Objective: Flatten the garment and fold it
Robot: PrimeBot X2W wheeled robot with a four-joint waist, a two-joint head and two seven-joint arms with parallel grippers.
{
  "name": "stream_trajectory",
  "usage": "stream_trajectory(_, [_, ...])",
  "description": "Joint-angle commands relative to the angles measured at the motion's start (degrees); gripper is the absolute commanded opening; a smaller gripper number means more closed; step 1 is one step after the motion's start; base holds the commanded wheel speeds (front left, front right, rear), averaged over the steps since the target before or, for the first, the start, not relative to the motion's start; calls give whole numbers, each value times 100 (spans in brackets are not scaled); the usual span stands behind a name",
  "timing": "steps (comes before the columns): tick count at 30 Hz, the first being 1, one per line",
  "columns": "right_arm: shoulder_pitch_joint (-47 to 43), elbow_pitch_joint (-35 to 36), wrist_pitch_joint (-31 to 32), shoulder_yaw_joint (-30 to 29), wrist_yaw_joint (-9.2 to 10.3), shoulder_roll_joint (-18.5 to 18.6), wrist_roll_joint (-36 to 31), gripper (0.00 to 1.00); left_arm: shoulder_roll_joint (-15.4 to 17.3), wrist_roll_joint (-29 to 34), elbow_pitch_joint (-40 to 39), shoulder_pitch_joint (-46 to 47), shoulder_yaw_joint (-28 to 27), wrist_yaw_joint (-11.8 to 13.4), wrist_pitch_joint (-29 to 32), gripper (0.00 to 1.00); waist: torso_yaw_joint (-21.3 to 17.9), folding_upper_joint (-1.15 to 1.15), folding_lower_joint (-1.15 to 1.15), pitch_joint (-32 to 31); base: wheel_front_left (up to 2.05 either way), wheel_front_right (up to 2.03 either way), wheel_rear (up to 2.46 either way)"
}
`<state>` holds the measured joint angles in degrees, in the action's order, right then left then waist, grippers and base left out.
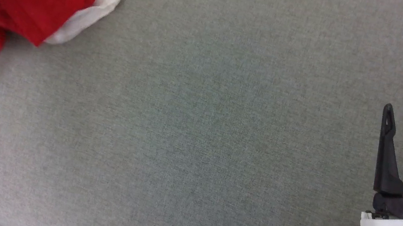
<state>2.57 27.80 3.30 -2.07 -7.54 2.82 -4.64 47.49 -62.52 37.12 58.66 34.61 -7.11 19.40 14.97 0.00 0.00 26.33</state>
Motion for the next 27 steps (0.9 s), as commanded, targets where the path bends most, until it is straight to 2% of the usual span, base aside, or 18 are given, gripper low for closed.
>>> stream_trajectory(1, [50,-32,-45,-24,5,6,41,100,35,58,-46,103,21,-37,-37,0,23,0,0,-316,0,0,0])
stream_trajectory(9, [-164,-487,-499,-222,5,6,489,100,174,129,-513,749,-13,-37,-189,0,-90,0,0,-1176,0,0,0])
stream_trajectory(13, [-341,-693,-697,-324,5,6,714,100,70,161,-759,1091,-61,3,-189,0,-218,0,0,-1600,0,0,0])
stream_trajectory(19, [-584,-929,-924,-468,5,6,960,100,-265,206,-1230,1539,-49,198,-108,0,-410,0,0,-2070,0,0,0])
stream_trajectory(27, [-764,-1093,-1114,-599,5,6,1129,100,-1073,-74,-1873,1765,42,392,23,0,-638,0,0,-2413,0,0,0])
